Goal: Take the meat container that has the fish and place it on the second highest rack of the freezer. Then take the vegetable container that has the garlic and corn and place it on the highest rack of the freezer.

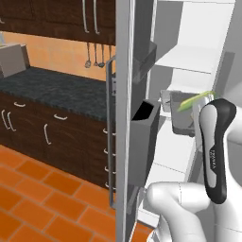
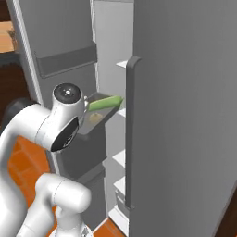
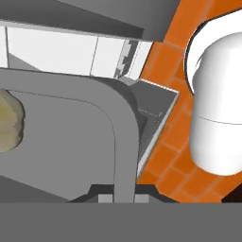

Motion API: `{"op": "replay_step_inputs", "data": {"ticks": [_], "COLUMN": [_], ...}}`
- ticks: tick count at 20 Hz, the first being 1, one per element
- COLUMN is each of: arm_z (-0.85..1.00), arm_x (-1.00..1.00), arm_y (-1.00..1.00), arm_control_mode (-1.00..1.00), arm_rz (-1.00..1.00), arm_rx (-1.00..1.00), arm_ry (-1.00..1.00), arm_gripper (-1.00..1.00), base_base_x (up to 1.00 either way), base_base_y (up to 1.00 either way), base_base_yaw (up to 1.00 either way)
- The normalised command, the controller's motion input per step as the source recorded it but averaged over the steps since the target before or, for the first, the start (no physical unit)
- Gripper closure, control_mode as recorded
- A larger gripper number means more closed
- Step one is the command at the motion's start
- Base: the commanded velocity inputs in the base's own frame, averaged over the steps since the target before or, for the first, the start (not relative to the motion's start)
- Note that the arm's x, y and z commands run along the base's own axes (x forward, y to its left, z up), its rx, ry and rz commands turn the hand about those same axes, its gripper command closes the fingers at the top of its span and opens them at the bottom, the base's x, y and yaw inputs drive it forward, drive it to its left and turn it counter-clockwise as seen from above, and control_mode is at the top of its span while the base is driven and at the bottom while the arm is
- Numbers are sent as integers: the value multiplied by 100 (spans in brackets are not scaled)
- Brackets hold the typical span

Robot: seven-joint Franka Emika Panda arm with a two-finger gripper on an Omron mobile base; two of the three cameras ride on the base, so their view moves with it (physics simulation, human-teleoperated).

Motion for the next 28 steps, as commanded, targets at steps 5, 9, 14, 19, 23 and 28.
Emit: {"op": "replay_step_inputs", "data": {"ticks": [5,9,14,19,23,28], "arm_z": [0,65,87,78,29,31], "arm_x": [0,2,46,73,97,94], "arm_y": [0,-2,-14,-5,-24,-48], "arm_control_mode": [100,-100,-100,-100,-100,-100], "arm_rz": [0,0,0,-6,-21,-22], "arm_rx": [0,-10,-15,-15,-14,-5], "arm_ry": [0,-52,-40,-25,-1,4], "arm_gripper": [100,100,100,100,100,100], "base_base_x": [24,0,0,0,0,0], "base_base_y": [-27,0,0,0,0,0], "base_base_yaw": [6,0,0,0,0,0]}}
